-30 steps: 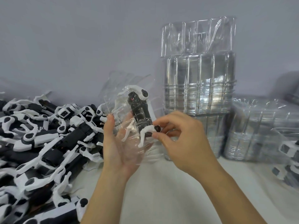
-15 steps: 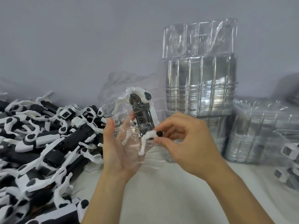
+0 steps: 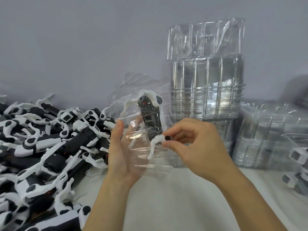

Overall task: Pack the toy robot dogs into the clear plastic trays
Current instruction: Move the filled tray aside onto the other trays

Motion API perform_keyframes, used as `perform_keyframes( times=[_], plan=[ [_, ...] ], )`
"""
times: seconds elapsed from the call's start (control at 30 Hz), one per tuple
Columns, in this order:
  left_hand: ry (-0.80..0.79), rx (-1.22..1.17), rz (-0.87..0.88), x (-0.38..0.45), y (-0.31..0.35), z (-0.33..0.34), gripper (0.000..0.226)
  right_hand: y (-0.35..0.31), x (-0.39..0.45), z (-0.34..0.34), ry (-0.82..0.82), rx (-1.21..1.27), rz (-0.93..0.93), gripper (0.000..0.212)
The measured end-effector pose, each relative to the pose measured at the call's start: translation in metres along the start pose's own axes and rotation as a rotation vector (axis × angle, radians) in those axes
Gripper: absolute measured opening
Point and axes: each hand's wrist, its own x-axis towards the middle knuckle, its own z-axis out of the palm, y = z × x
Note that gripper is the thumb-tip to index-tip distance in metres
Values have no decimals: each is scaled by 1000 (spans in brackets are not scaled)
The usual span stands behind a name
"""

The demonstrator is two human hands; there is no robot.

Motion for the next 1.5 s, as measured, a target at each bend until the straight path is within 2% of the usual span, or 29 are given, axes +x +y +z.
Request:
perform_keyframes(
  times=[0.13, 0.23, 0.37, 0.5, 0.53, 0.63, 0.77, 0.97, 1.1, 1.27, 1.33, 1.43, 1.5],
  plan=[
    [-10, 3, -12, 0, 0, 2, 88, 1, -1, -5, -16, -24, 2, 19],
    [-28, 88, -2, 0, -2, 3, 89, 4, -1, -10, 2, -116, -40, 14],
    [-87, 203, 36, 0, -5, 8, 64, 5, 3, -10, 241, -83, -44, 8],
    [-87, 317, 48, -1, -7, 11, 44, 5, 6, -9, 360, 16, -41, 19],
    [-84, 326, 44, -2, -6, 10, 45, 5, 6, -10, 362, 1, -53, 17],
    [-83, 315, 32, -3, -6, 11, 66, 4, 7, -10, 360, -2, -62, 16],
    [-69, 325, 43, -3, -5, 12, 44, 4, 7, -11, 345, 48, -61, 19],
    [-43, 375, 66, -2, -6, 11, 50, 5, 7, -10, 338, 22, -53, 13],
    [-62, 420, 61, -2, -4, 6, 54, 5, 6, -10, 316, 19, -47, 16],
    [-143, 590, 117, -3, 1, 11, 39, 11, 7, -27, 215, 23, 85, 16],
    [-162, 721, 170, -2, 3, 14, 36, 14, 8, -37, 231, 96, 218, 21],
    [-181, 1014, 203, -2, 6, 16, 54, 17, 11, -53, 279, 287, 509, 26],
    [-199, 1186, 206, -5, 10, 18, 63, 21, 11, -62, 220, 314, 657, 35]
  ],
)
